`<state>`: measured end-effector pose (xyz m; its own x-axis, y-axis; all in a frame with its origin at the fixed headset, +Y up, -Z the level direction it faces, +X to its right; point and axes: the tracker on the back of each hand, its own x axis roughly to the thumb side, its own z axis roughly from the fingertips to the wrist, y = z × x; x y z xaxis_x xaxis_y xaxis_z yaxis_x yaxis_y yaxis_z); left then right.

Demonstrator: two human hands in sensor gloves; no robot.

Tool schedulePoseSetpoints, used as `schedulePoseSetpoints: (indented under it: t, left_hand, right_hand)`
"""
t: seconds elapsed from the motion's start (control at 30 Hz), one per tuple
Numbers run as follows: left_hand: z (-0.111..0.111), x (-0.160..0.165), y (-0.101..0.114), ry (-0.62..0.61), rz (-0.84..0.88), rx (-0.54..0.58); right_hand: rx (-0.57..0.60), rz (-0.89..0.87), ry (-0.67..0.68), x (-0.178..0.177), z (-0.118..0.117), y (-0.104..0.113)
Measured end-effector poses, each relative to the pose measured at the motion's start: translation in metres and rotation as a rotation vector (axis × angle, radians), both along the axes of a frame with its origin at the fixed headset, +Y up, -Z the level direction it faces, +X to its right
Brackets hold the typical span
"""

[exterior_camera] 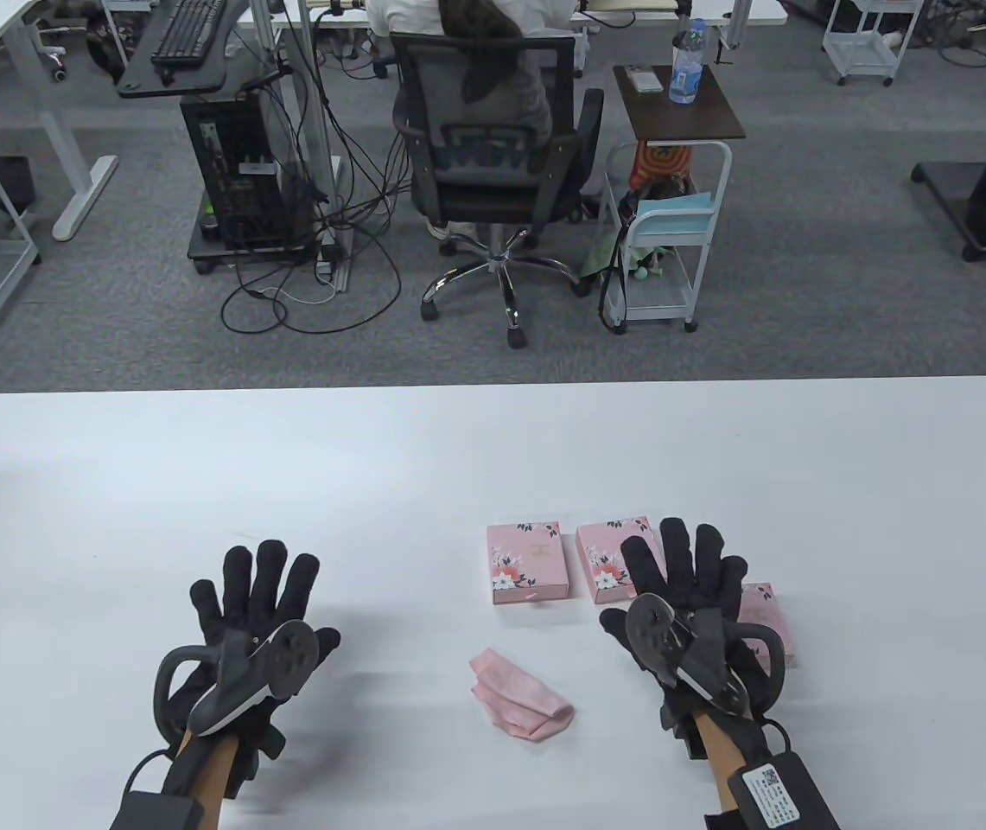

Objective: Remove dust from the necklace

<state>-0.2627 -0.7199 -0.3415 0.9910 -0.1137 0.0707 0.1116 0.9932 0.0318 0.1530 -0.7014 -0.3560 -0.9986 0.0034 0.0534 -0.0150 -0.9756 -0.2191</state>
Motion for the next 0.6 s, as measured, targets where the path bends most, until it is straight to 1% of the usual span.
schedulePoseSetpoints:
  t: [0.2, 0.4, 0.6]
  left_hand:
    - [0.000, 0.000, -0.001, -0.007, -0.008, 0.003]
    - [0.000, 0.000, -0.002, -0.005, -0.012, 0.003]
    - [0.001, 0.000, -0.002, -0.003, -0.019, -0.001]
  right_hand:
    - [0.014, -0.018, 0.067, -0.006, 0.009, -0.005]
    - [-0.015, -0.019, 0.073, -0.005, 0.011, -0.013]
    - [-0.023, -0.005, 0.076, -0.007, 0.012, -0.016]
